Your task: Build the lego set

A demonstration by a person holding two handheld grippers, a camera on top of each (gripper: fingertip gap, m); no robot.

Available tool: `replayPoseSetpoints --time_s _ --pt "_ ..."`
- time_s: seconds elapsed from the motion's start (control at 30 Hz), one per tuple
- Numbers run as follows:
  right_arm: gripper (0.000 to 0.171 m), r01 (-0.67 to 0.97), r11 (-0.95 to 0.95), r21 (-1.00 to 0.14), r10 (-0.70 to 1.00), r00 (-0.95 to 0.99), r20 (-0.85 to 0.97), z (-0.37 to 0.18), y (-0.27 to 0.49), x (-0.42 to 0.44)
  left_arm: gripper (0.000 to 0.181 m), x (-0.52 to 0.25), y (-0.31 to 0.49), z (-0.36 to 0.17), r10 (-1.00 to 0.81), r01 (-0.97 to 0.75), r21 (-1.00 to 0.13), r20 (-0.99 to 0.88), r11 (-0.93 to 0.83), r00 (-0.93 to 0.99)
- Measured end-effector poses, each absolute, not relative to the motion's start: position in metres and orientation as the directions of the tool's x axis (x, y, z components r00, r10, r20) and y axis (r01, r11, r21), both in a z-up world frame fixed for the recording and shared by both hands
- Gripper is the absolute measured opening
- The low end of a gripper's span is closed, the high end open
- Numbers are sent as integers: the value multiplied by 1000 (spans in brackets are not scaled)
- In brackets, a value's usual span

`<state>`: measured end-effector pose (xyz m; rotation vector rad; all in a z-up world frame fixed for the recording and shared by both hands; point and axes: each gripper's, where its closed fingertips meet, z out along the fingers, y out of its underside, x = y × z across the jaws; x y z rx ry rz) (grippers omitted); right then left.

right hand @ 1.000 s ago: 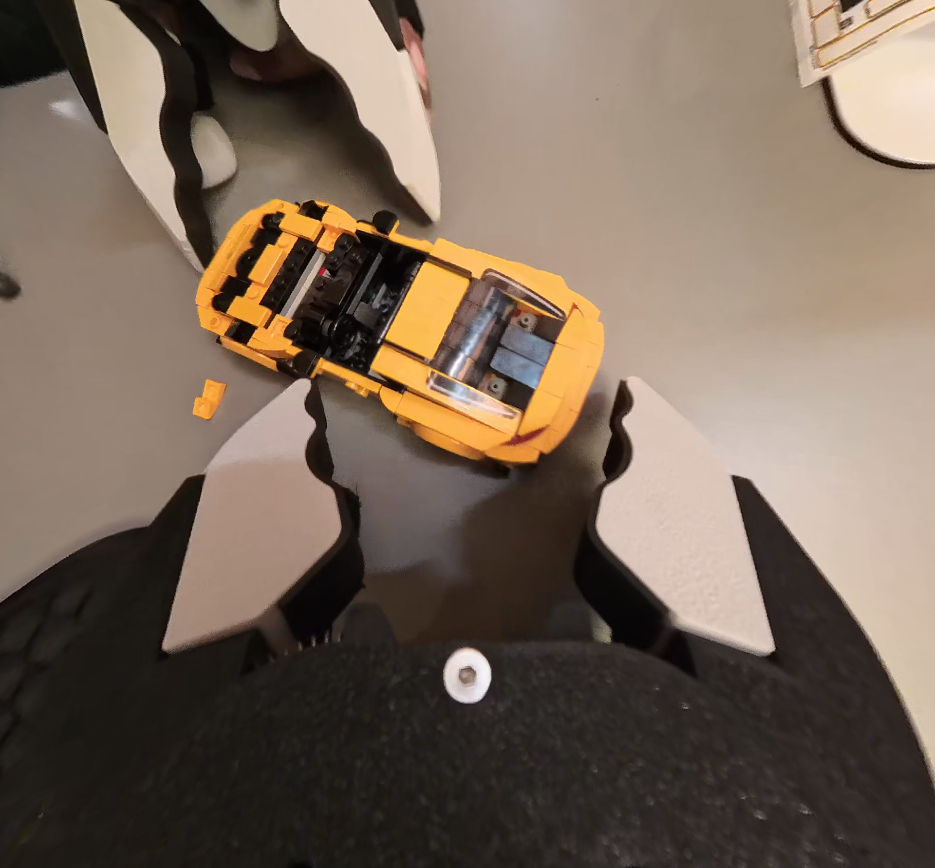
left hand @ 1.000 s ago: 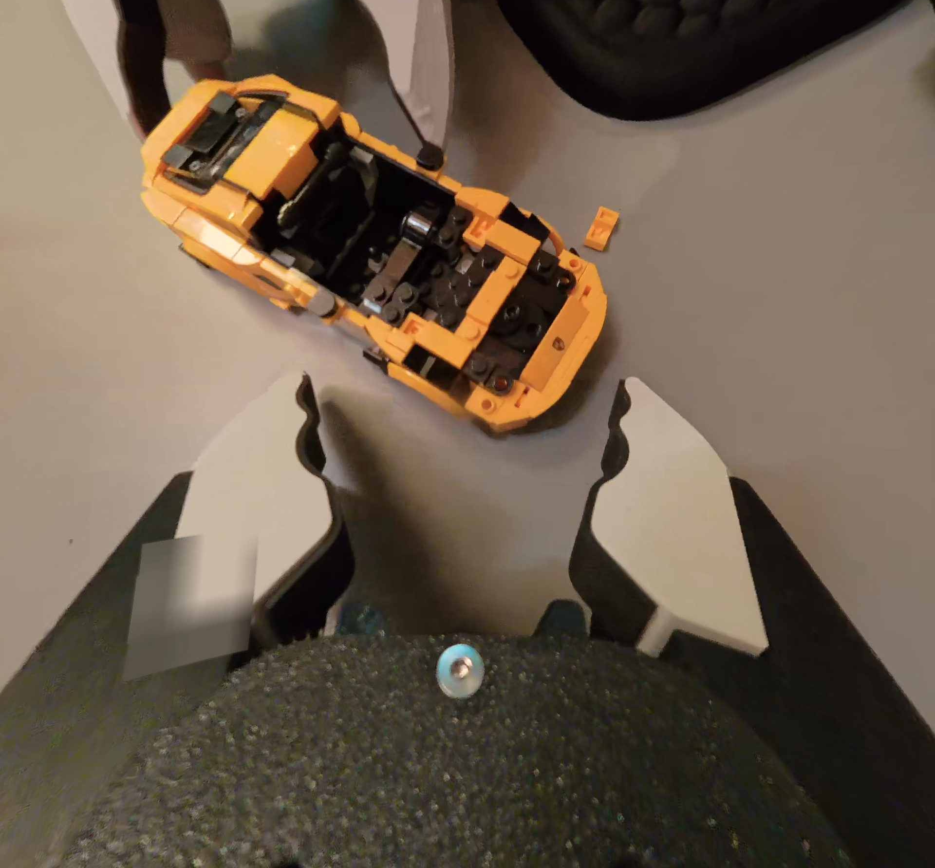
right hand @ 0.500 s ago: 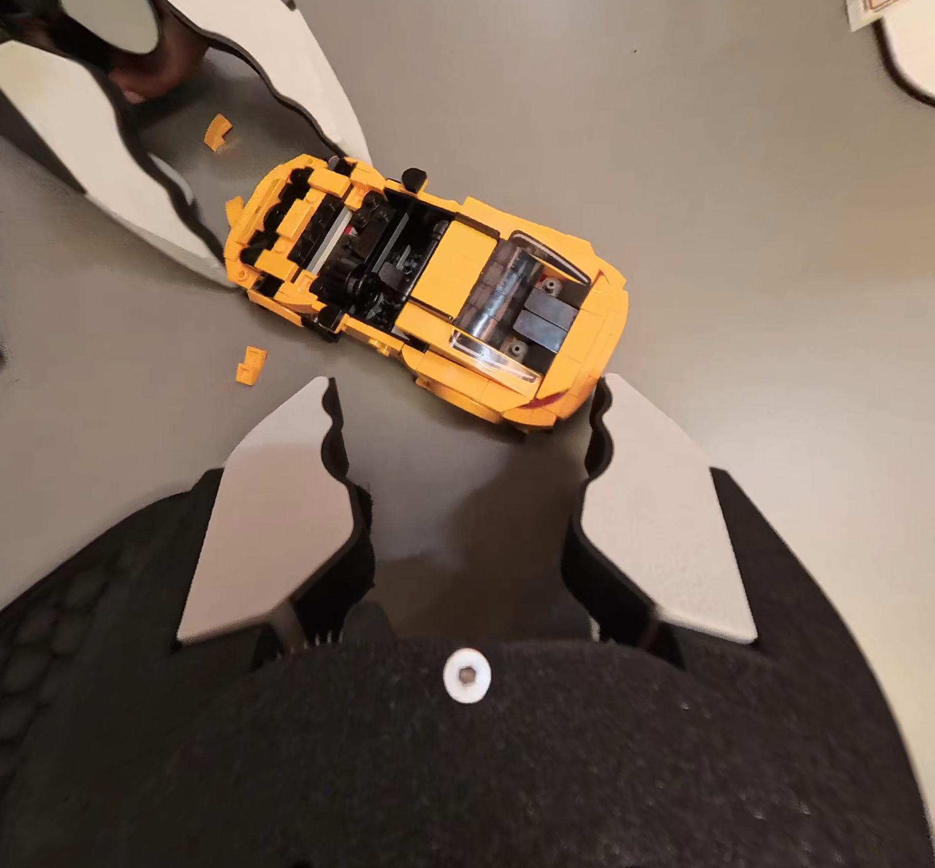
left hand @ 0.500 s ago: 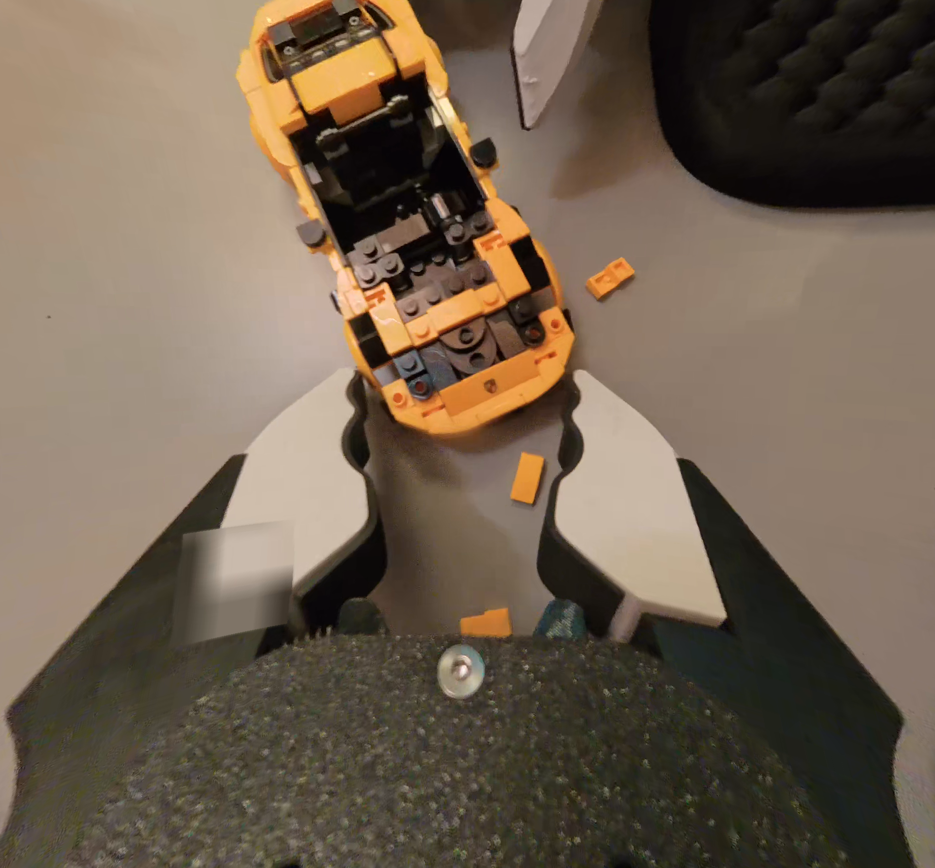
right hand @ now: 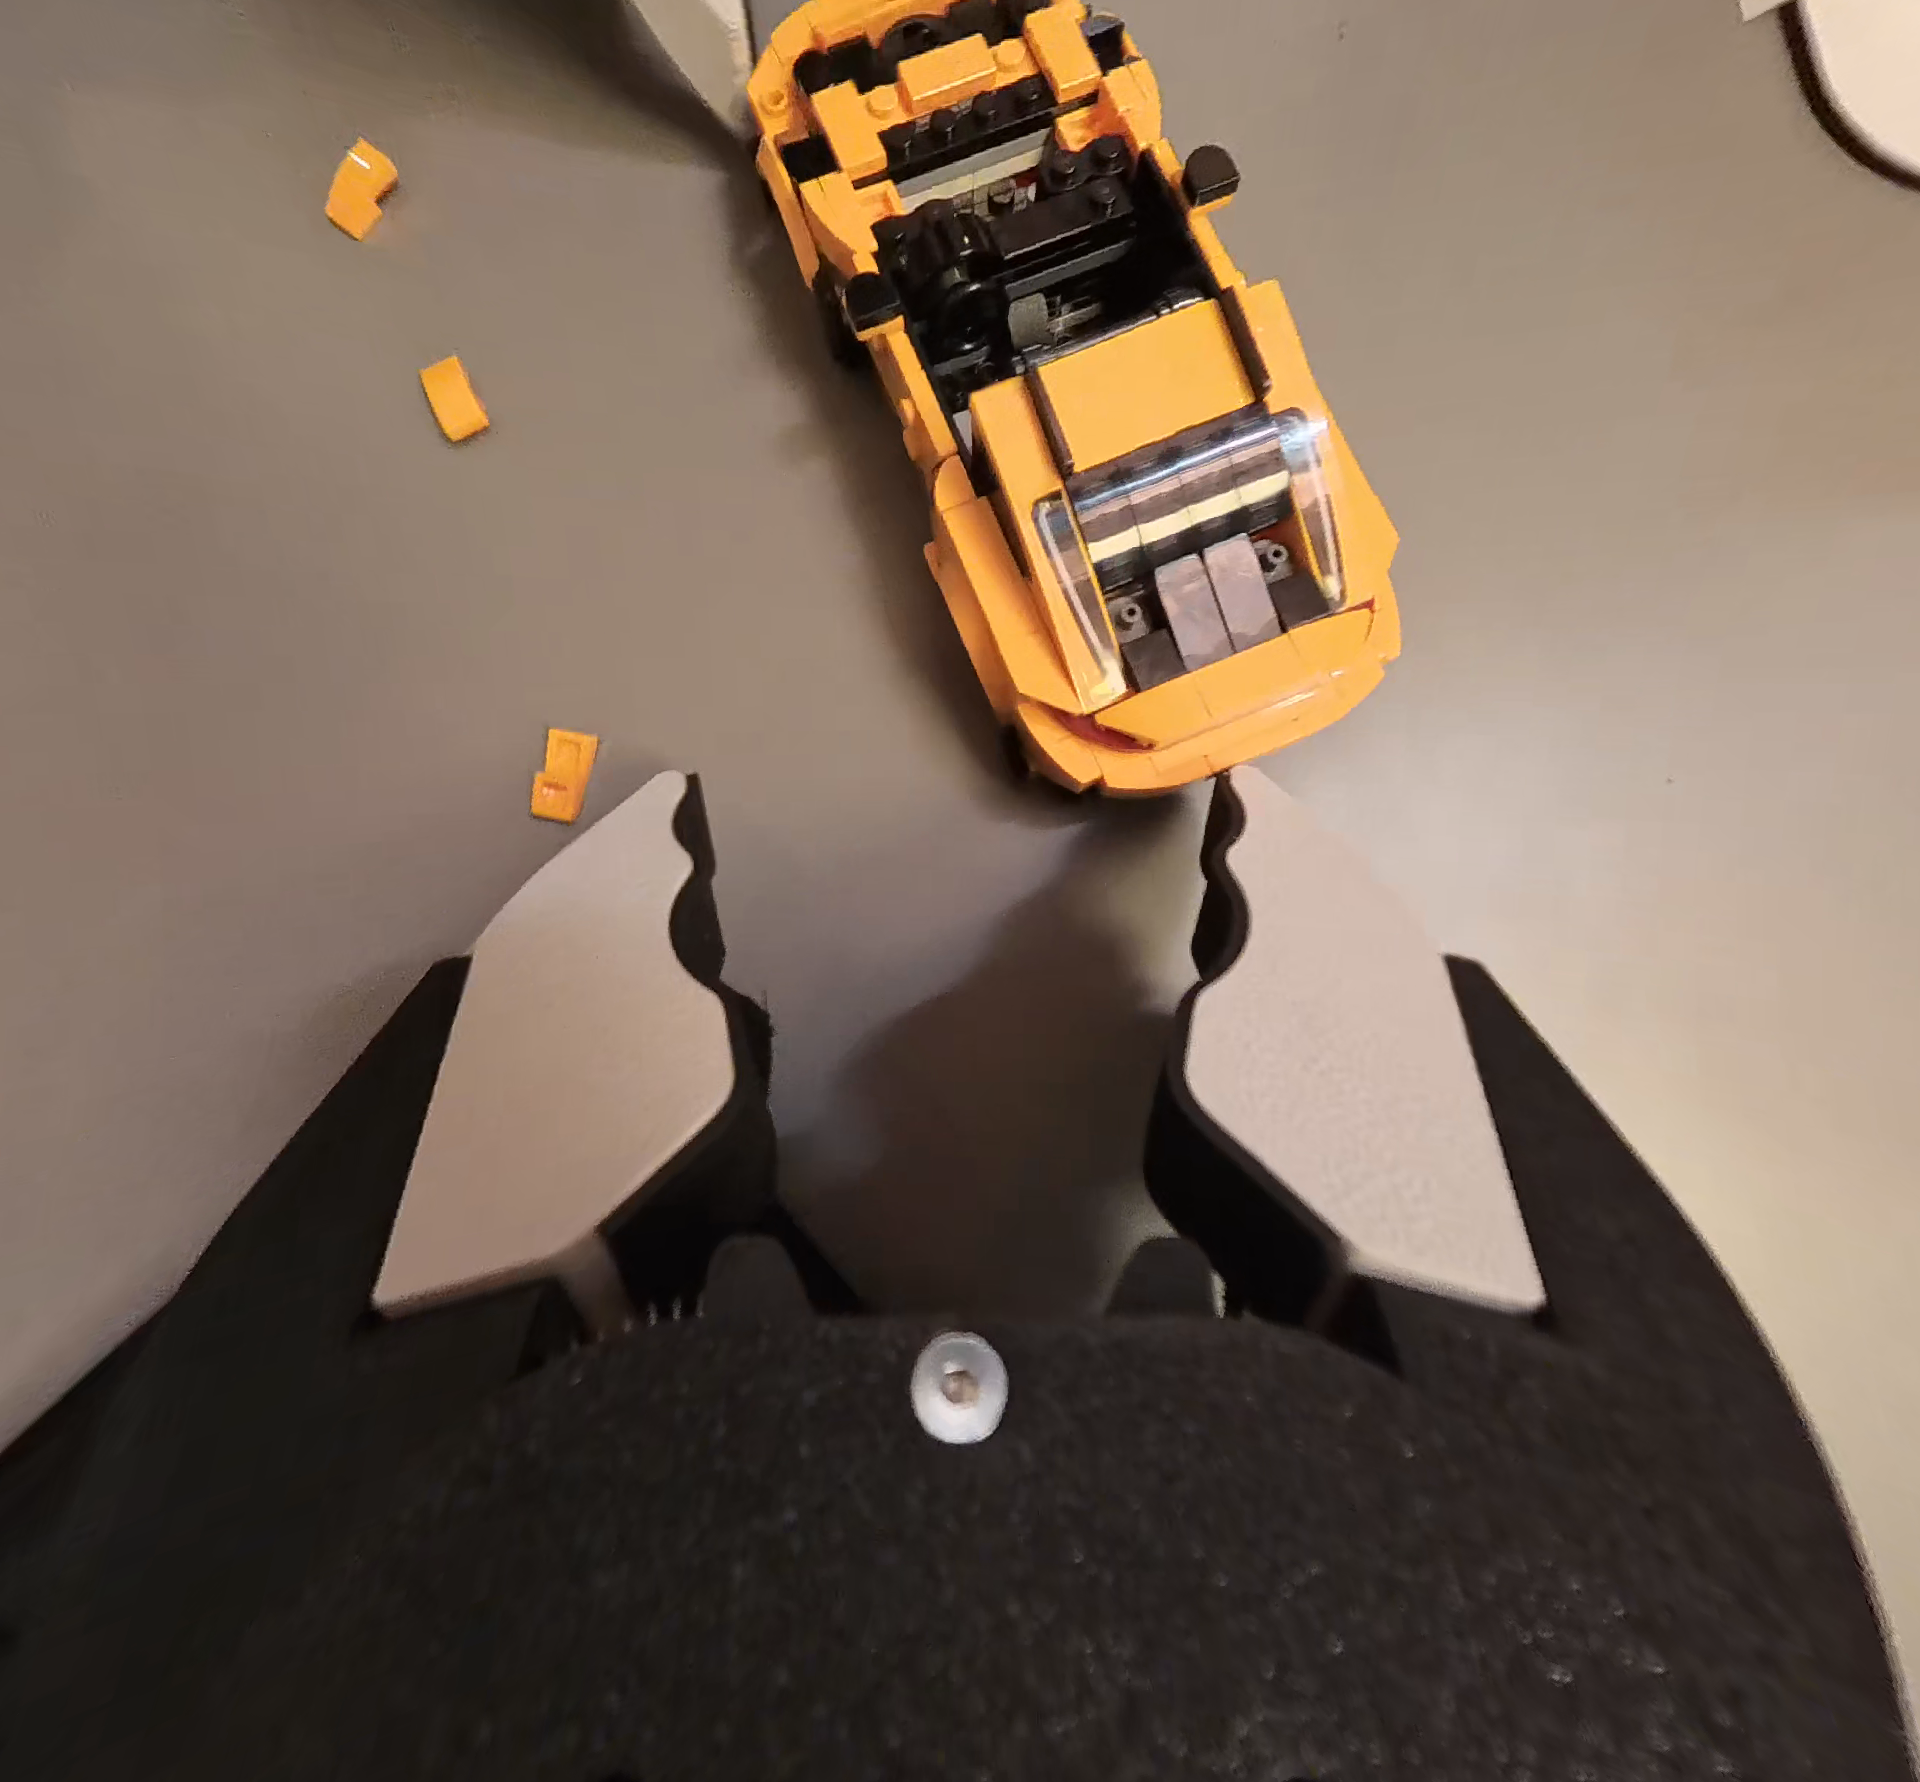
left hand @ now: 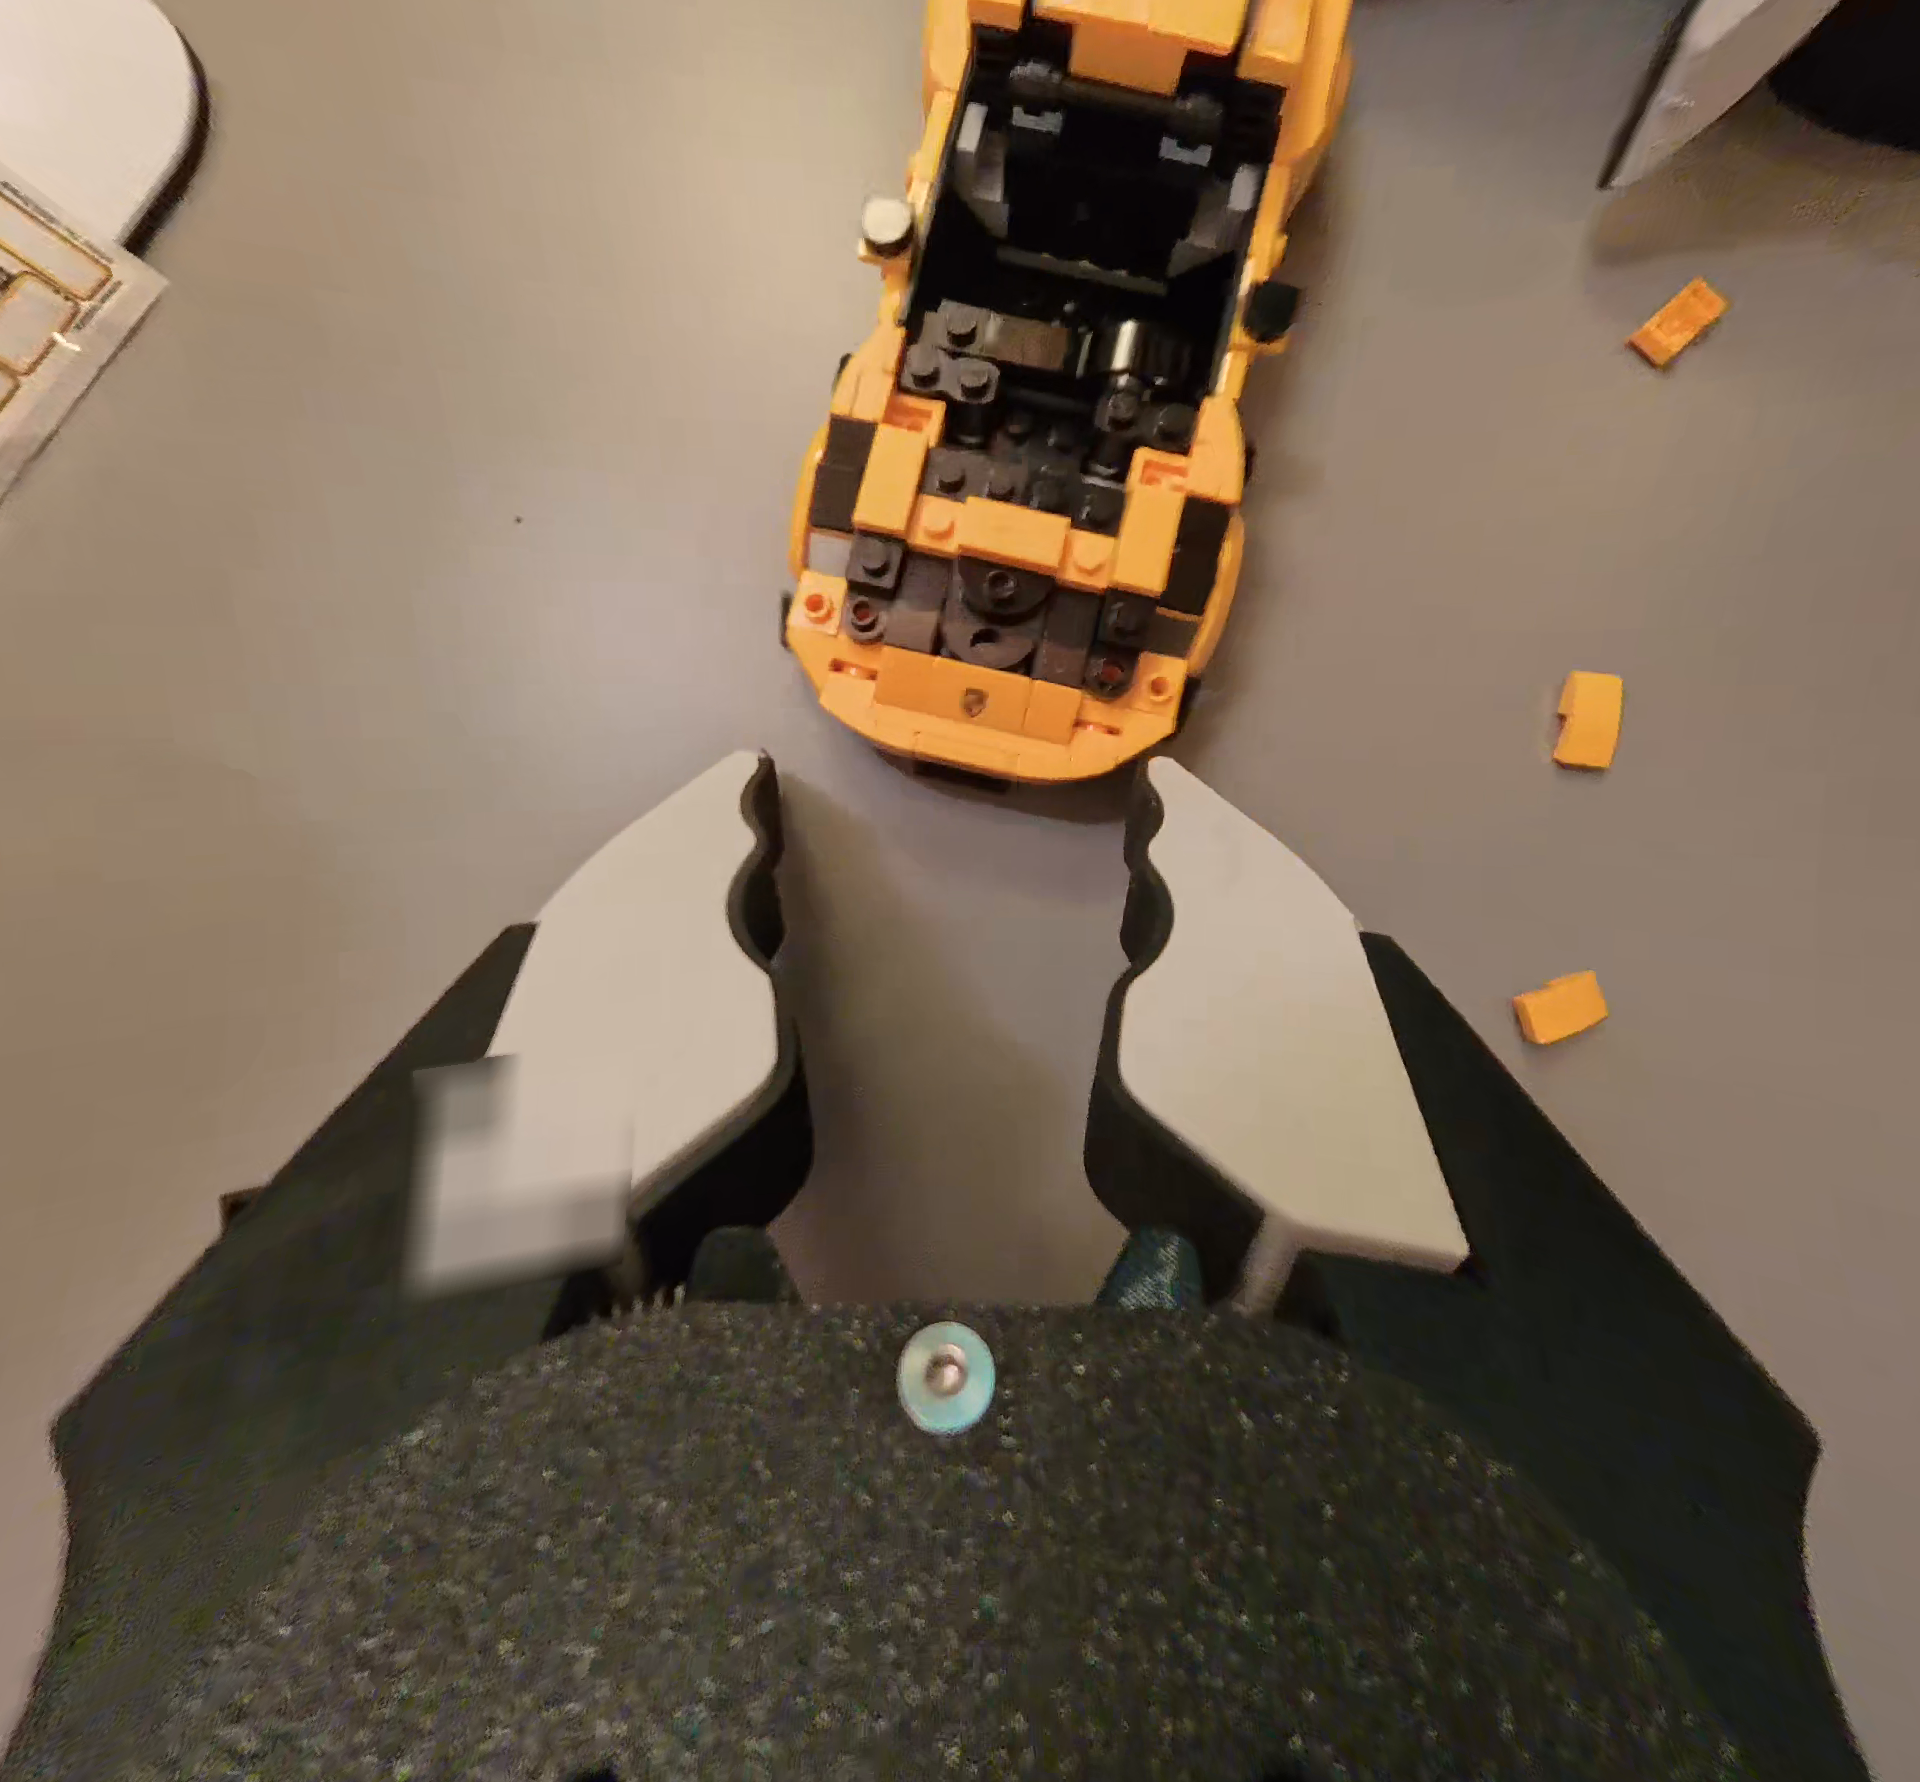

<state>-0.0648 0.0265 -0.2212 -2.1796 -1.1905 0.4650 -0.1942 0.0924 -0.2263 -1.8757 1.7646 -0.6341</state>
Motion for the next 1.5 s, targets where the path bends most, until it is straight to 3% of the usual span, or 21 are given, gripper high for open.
replayPoseSetpoints --time_s 0.13,0.37,0.5,0.6,0.77,0.87,1.0,1.2,1.33,1.5 --pt "78 623 -411 -665 842 539 -15 -219 35 -67 63 -195 82 -223 -999 -723 -689 6 -43 53" --pt "53 667 -365 -650 846 528 67 -221 83 -57 60 -201 61 -224 -1000 -737 -676 -9 1 7" --pt "50 697 -296 -654 878 468 102 -221 110 -60 59 -201 36 -225 -996 -719 -693 9 56 -86" --pt "49 696 -238 -678 910 404 95 -221 123 -72 42 -198 19 -217 -979 -650 -759 106 32 -172" --pt "51 707 -226 -670 896 420 141 -215 139 -67 42 -209 40 -200 -985 -609 -793 115 -13 -128" --pt "51 685 -284 -671 859 492 139 -203 126 -55 48 -213 68 -197 -994 -585 -808 104 -63 -37" --pt "50 636 -323 -701 844 528 91 -187 81 -74 65 -203 77 -212 -998 -630 -777 36 3 -50" --pt "44 662 -266 -701 881 462 101 -183 -10 -129 39 -190 57 -218 -993 -648 -755 -35 101 -114" --pt "41 769 -227 -598 914 380 143 -199 -43 -136 40 -190 42 -220 -982 -639 -752 -62 163 -177" --pt "27 745 -405 -530 848 522 85 -209 -50 -106 34 -198 51 -214 -992 -591 -801 -26 95 -123"
